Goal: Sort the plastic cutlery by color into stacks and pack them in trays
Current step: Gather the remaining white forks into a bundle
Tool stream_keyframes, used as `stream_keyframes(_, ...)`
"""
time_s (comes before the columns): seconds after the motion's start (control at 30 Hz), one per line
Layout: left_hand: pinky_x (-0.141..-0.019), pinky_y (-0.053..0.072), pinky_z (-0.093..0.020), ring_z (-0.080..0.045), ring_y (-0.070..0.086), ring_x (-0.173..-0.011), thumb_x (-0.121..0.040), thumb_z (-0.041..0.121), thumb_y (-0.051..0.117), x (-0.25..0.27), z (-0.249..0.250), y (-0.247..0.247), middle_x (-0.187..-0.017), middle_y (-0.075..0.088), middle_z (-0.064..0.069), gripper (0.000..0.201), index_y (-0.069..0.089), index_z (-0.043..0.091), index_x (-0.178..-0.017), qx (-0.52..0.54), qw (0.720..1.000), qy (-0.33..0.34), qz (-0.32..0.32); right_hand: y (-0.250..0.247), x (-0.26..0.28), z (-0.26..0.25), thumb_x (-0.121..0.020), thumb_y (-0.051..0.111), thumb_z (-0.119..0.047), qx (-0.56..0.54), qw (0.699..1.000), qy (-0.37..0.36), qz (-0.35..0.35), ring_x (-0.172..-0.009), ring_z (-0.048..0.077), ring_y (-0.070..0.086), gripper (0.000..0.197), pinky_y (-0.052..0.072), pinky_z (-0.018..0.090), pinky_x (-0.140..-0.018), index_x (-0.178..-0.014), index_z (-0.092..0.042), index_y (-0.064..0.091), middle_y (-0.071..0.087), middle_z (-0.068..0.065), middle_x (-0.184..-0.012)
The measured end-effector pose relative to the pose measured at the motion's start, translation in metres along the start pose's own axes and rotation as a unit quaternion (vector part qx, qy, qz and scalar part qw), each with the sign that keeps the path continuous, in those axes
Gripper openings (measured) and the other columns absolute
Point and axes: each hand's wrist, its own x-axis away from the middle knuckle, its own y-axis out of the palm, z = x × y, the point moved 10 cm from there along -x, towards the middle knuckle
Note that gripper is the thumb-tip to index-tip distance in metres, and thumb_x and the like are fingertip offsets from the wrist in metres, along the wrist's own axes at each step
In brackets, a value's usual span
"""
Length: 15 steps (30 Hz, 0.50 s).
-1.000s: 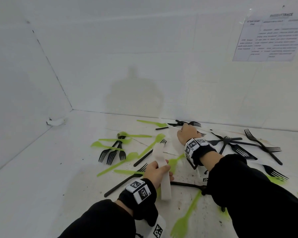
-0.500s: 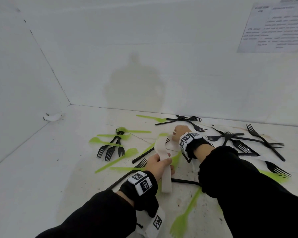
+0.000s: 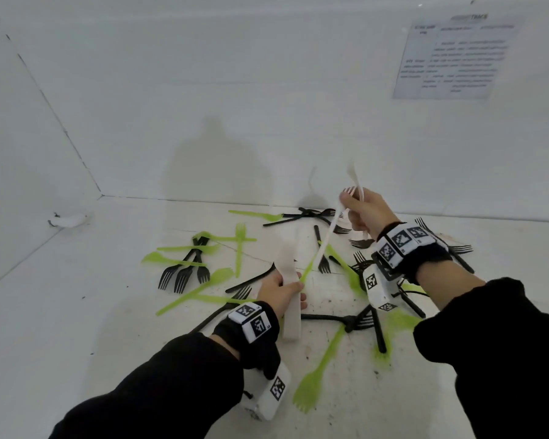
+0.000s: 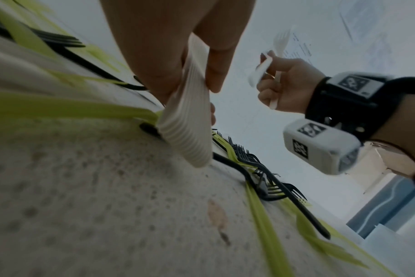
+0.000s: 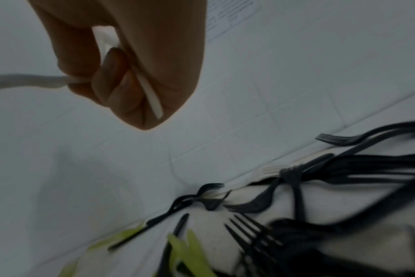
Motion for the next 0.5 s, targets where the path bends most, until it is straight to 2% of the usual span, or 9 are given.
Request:
stream_keyframes(0.1,-0.055,0.055,-0.027,-0.019,0.055,-0.061,-0.092,0.001,0.052,0.006,0.003,0.008,-0.077,0.054,-0.01,0.006,0.054,0.006,-0.095,0.009,1.0,-0.002,-0.014,0.0,0.031,0.02,-0.091,0.058,-0.014,0.061,0.997,0.033,-0.025,-0.034,0.005,0.031,0.014,0.026,0.016,-0.036,-0.079,-0.016,0.051,0.038,-0.005,-0.051)
stream_keyframes(0.2,-0.049,0.055,-0.027,-0.02,0.056,-0.058,-0.093,0.008,0.053,0.014,0.003,0.025,-0.075,0.054,-0.01,0.008,0.056,0.007,-0.086,0.032,0.999,-0.016,-0.041,0.017,0.056,0.045,-0.091,0.059,-0.015,0.078,0.994,0.056,-0.052,-0.03,0.002,0.03,0.019,0.024,0.015,-0.033,-0.076,-0.014,0.046,0.032,-0.001,-0.056)
stream_keyframes(0.37,-0.053,0.054,-0.03,-0.02,0.057,-0.053,-0.095,0.005,0.049,0.036,-0.002,0.052,-0.071,0.052,-0.008,0.014,0.057,0.003,-0.083,0.115,0.986,-0.051,-0.105,0.038,0.078,0.049,-0.091,0.057,-0.018,0.136,0.988,0.02,-0.068,-0.041,0.004,0.034,0.008,0.028,0.018,-0.037,-0.087,-0.012,0.053,0.039,-0.005,-0.058)
stream_keyframes(0.5,-0.056,0.056,-0.031,-0.021,0.059,-0.055,-0.096,0.009,0.044,0.049,-0.005,0.054,-0.071,0.05,-0.008,0.017,0.056,0.003,-0.085,0.142,0.976,-0.084,-0.144,0.034,0.086,0.047,-0.093,0.053,-0.013,0.1,0.993,0.017,-0.06,-0.035,0.0,0.029,0.008,0.025,0.016,-0.037,-0.085,-0.013,0.052,0.034,-0.004,-0.057)
